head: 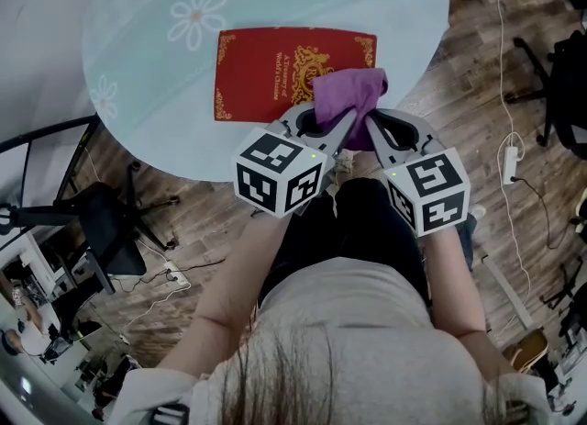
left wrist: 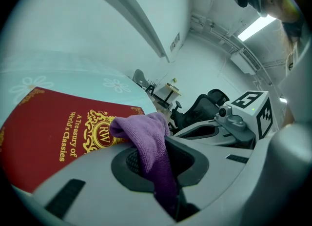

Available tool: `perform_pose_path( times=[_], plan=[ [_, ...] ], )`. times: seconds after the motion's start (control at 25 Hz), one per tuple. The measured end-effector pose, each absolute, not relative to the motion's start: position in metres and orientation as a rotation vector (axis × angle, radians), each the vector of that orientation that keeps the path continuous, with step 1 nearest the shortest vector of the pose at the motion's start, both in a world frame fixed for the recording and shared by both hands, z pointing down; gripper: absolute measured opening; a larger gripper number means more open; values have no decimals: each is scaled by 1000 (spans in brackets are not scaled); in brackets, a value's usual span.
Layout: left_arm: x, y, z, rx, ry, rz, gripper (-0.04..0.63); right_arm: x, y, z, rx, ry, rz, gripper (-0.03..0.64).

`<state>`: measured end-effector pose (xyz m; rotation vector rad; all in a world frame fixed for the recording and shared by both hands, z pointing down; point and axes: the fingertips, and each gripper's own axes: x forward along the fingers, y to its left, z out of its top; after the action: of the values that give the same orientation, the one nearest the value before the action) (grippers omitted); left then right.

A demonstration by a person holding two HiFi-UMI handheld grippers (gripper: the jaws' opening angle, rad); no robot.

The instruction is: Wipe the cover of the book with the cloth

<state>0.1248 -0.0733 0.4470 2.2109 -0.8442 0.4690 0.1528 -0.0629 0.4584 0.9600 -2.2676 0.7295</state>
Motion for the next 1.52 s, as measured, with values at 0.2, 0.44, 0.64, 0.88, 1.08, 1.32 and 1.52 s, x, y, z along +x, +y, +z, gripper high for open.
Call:
perform_pose_path(
  times=[0.2,0.44,0.64,0.88,1.08,1.32,1.52],
  plan=[
    [119,-71,448,2204,-846,464,63,146,-61,460,960,-2261,732,25],
    [106,-70,449,2204,-839,465,64,133,-60,462,974,-2248,732,25],
    [92,-71,449,2202,-841,459,64,119,-61,463,982,-2244,729,25],
    [70,-72,450,2200,-841,451,64,98,-63,465,995,-2235,733,25],
    [52,-73,449,2199,-826,465,64,80,-63,465,1004,-2223,751,25],
    [27,-76,447,2201,-824,469,64,55,-67,465,1014,-2218,771,25],
    [5,-79,448,2194,-829,470,64,33,-71,466,1021,-2216,781,25]
  ],
)
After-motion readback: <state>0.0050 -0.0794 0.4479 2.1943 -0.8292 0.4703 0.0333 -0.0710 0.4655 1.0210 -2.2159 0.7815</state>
